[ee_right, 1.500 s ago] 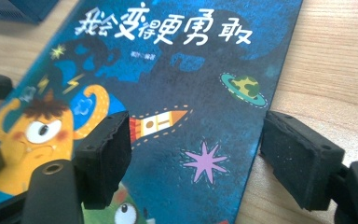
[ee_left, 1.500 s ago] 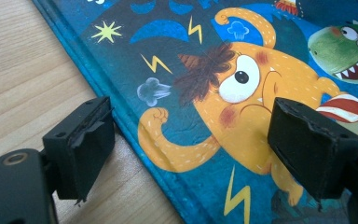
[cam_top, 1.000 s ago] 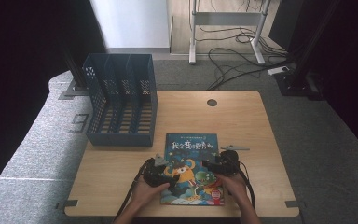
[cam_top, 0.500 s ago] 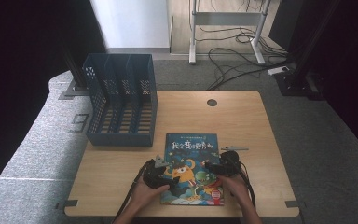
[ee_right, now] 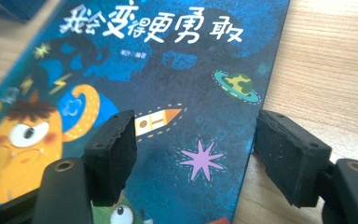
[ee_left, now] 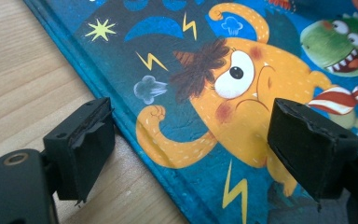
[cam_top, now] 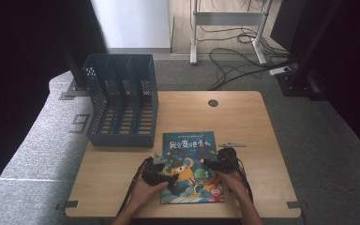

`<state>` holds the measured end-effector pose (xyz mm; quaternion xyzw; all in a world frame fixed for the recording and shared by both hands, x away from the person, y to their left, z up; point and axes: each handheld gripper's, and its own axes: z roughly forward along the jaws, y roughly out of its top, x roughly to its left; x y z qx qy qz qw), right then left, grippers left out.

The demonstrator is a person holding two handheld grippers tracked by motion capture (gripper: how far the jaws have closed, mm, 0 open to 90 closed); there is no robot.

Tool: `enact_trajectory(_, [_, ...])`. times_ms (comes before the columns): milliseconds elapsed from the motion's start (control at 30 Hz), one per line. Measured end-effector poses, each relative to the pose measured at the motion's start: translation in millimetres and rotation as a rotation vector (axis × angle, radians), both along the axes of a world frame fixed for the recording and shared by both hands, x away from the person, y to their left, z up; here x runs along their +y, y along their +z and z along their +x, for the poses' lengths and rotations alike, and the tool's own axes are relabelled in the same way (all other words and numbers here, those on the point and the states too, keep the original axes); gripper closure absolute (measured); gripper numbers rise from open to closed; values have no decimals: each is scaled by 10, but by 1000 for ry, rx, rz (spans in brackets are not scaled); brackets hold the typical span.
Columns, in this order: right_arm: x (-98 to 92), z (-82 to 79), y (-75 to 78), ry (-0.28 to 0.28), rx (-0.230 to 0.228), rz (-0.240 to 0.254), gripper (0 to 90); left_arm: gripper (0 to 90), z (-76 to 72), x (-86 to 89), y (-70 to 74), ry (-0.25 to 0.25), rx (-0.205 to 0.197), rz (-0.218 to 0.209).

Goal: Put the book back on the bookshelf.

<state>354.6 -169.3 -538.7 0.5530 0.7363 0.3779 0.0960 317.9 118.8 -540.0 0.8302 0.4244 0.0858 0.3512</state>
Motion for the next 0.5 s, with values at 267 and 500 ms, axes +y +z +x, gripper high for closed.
enact_trajectory(267, [-108, 14, 7, -9, 49, 105, 301, 145, -12, -1, -11, 0, -11, 8])
enact_trajectory(500, [-169, 20, 27, -12, 59, 173, 309, 147, -14, 2, -12, -3, -14, 10])
